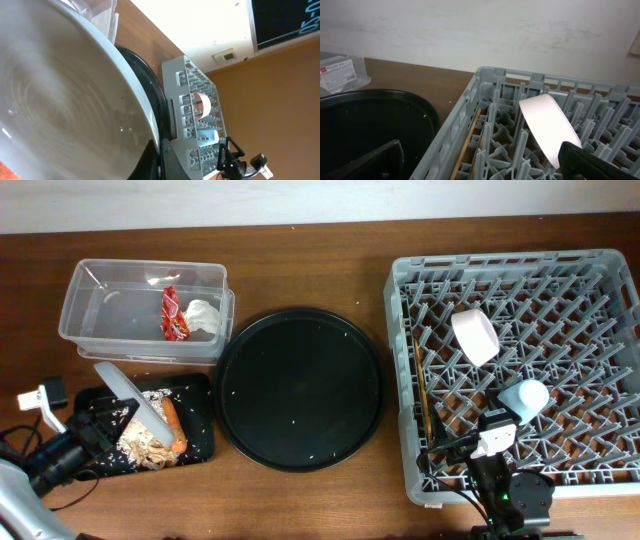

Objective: Sort waste into correct bins and load items into the dishwasher rack
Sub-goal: 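Carry the plate over the black tray and tip the food scraps out, then carry the empty white plate to the dish rack with the left gripper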

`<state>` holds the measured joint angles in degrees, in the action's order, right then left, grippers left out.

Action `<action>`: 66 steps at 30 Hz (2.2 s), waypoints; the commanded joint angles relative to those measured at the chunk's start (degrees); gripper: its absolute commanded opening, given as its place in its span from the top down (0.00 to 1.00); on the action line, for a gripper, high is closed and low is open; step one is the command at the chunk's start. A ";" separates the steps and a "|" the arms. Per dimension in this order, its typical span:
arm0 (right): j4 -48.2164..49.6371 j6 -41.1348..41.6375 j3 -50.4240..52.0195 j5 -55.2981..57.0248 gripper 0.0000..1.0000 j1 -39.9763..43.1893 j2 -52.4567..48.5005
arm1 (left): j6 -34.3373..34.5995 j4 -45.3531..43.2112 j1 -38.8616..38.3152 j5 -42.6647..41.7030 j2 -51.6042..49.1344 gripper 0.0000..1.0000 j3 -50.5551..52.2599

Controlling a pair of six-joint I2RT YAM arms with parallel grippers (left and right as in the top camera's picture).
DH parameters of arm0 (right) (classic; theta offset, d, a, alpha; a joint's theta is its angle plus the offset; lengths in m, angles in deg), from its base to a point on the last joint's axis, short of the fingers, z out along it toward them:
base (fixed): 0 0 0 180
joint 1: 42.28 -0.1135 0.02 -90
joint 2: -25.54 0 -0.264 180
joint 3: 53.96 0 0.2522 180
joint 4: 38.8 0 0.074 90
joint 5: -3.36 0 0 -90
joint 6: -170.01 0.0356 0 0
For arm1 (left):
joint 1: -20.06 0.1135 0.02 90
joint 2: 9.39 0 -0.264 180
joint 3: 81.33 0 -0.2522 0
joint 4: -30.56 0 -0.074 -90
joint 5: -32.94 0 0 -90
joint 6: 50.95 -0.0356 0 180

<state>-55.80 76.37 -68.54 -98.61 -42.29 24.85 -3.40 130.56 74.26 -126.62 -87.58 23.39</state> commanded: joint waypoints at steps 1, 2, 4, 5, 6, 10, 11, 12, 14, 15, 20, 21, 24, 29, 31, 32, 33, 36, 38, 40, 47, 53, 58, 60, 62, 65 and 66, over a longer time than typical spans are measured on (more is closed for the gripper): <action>0.07 -0.20 0.50 -0.48 0.02 0.42 0.37 | -2.43 -1.16 0.09 -4.66 0.81 1.00 0.26; 0.07 -0.22 0.50 -0.48 0.02 0.42 0.37 | -2.29 -1.55 0.09 -4.02 0.81 1.00 0.26; 0.07 -0.20 0.50 -0.48 0.02 0.42 0.37 | 0.83 -0.39 0.07 -2.43 0.81 1.00 0.26; 0.07 -0.22 0.50 -0.48 0.02 0.42 0.37 | 0.72 -0.48 0.07 -2.12 0.81 1.00 0.26; 0.07 -0.20 0.50 -0.48 0.02 0.42 0.37 | 0.87 -2.56 0.09 -1.73 0.81 1.00 0.26; 0.07 -0.20 0.50 -0.48 0.02 0.42 0.37 | 4.37 -2.89 -0.87 -1.22 0.92 1.00 0.26; 0.07 -0.20 0.50 -0.48 0.02 0.42 0.37 | 4.13 -2.84 -1.62 -0.68 0.92 1.00 0.26; 0.07 -0.22 0.50 -0.48 0.02 0.42 0.37 | 4.13 -3.02 -2.60 -1.46 0.92 1.00 0.26; 0.07 -0.20 0.50 -0.48 0.02 0.42 0.37 | 4.02 -4.48 -5.55 -4.50 0.98 1.00 0.24; 0.07 -0.20 0.50 -0.48 0.02 0.42 0.37 | 3.74 -6.29 -8.39 -6.84 1.07 1.00 0.24; 0.07 -0.20 0.50 -0.48 0.02 0.42 0.37 | 5.64 -22.05 -26.67 -17.64 1.07 1.00 0.24; 0.07 -0.20 0.50 -0.50 0.02 0.42 0.37 | 7.85 -25.46 -29.33 -18.16 1.07 1.00 0.24; 0.07 -0.20 0.50 -0.48 0.02 0.42 0.37 | 25.68 -45.66 -40.17 -14.75 1.01 1.00 0.24; 0.07 -0.20 0.50 -0.48 0.02 0.42 0.37 | 58.62 -82.14 -58.95 8.24 0.59 1.00 0.24; 0.07 -0.20 0.50 -0.48 0.02 0.42 0.37 | 66.12 -92.04 -64.39 15.26 -0.57 1.00 0.24; 0.07 -0.20 0.50 -0.48 0.02 0.42 0.37 | 70.20 -97.35 -67.30 18.95 -1.68 1.00 0.24; 0.07 -0.20 0.50 -0.48 0.02 0.42 0.37 | 73.94 -102.49 -69.94 21.99 -3.17 1.00 0.24; 0.07 -0.20 0.50 -0.48 0.02 0.42 0.37 | 82.75 -117.37 -75.91 24.96 -8.81 1.00 0.20; 0.07 -0.20 0.50 -0.48 0.02 0.42 0.37 | 88.21 -125.35 -79.19 25.68 -13.66 1.00 -0.31; 0.07 -0.20 0.50 -0.48 0.02 0.42 0.37 | 92.39 -128.39 -82.03 26.91 -18.91 1.00 -1.42; 0.07 -0.20 0.50 -0.48 0.02 0.42 0.37 | 97.33 -132.74 -87.52 27.36 -31.01 1.00 -4.31; 0.07 -0.20 0.50 -0.48 0.02 0.42 0.37 | 97.33 -132.52 -87.80 25.94 -33.11 1.00 -4.44; 0.07 -0.20 0.50 -0.48 0.02 0.42 0.37 | 97.31 -140.89 -87.69 21.18 -33.11 1.00 -5.88; 0.07 -0.20 0.50 -0.48 0.02 0.42 0.37 | 97.31 -142.16 -87.69 19.19 -33.11 1.00 -8.22; 0.07 -0.20 0.50 -0.48 0.02 0.42 0.37 | 97.31 -142.00 -87.80 18.16 -33.11 1.00 -10.43; 0.07 -0.22 0.50 -0.48 0.02 0.42 0.37 | 97.31 -141.26 -87.80 18.53 -33.14 1.00 -11.08; 0.07 -0.20 0.50 -0.48 0.02 0.42 0.37 | 97.31 -139.36 -87.80 18.82 -33.14 1.00 -11.08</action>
<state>-55.72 76.35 -68.49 -98.61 -42.25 24.85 93.53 -10.92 -13.28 -106.18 -120.54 13.34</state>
